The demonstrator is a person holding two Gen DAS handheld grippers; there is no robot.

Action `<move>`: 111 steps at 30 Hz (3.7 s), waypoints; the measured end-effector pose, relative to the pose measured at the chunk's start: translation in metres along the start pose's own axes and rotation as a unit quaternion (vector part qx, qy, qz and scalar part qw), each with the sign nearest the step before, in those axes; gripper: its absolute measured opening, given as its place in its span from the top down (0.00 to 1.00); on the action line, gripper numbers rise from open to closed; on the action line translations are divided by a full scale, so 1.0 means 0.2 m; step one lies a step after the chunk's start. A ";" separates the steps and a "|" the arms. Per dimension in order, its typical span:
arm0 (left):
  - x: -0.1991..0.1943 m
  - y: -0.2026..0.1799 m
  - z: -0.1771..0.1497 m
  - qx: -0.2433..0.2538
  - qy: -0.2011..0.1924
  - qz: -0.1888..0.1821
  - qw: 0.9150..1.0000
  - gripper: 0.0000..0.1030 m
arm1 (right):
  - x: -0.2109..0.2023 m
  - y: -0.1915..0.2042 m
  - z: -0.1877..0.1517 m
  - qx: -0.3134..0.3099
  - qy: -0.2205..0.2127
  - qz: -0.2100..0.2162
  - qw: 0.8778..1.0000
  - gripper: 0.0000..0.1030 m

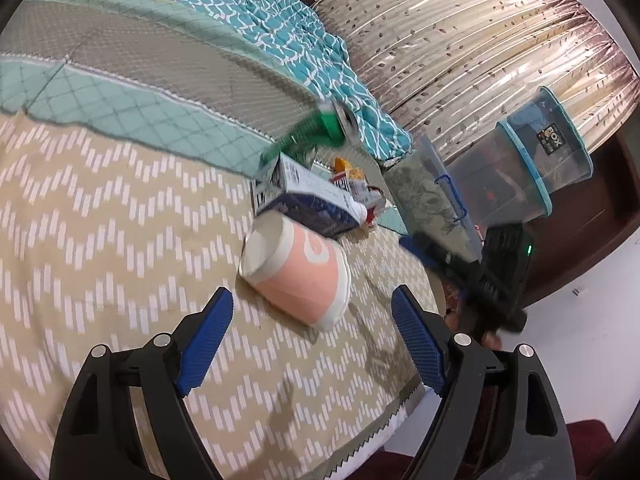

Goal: Collect trash

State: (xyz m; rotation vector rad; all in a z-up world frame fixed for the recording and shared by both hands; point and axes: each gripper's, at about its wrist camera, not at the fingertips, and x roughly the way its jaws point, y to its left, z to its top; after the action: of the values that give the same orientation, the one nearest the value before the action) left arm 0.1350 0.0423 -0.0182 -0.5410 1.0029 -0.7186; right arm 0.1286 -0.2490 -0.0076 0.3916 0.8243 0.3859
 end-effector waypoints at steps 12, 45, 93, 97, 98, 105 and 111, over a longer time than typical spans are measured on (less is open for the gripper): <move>0.34 -0.35 0.42 0.141 0.034 0.083 0.986 0.08 | -0.05 -0.20 -0.07 0.075 -0.020 -0.004 0.997 0.32; 0.21 -0.14 0.67 0.127 -0.031 0.103 0.986 0.08 | 0.49 0.24 0.43 -0.078 0.031 0.000 0.996 0.62; 0.81 0.03 1.06 -0.072 0.044 -0.001 0.996 0.53 | 0.31 -0.81 0.51 0.152 -0.034 -0.044 0.987 0.92; 0.90 -0.28 1.04 -0.028 0.061 -0.022 0.998 0.53 | 0.05 -0.93 0.44 0.168 -0.068 -0.055 0.982 0.92; 0.95 -0.38 1.02 -0.014 0.069 -0.026 0.997 0.53 | -0.03 -0.97 0.42 0.175 -0.074 -0.061 0.980 0.92; 1.16 -0.73 0.89 0.033 0.094 -0.037 0.994 0.53 | -0.24 -1.17 0.30 0.236 -0.081 -0.033 0.968 0.67; 1.08 -0.67 0.88 0.012 0.088 -0.029 0.996 0.53 | 0.06 -1.01 0.45 0.172 -0.029 -0.008 0.985 0.25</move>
State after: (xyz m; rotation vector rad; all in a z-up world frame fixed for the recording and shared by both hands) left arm 0.3278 -0.1929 0.0328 -0.4928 1.1449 -0.8403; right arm 0.2407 -0.4347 -0.0555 0.7150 0.8371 0.2145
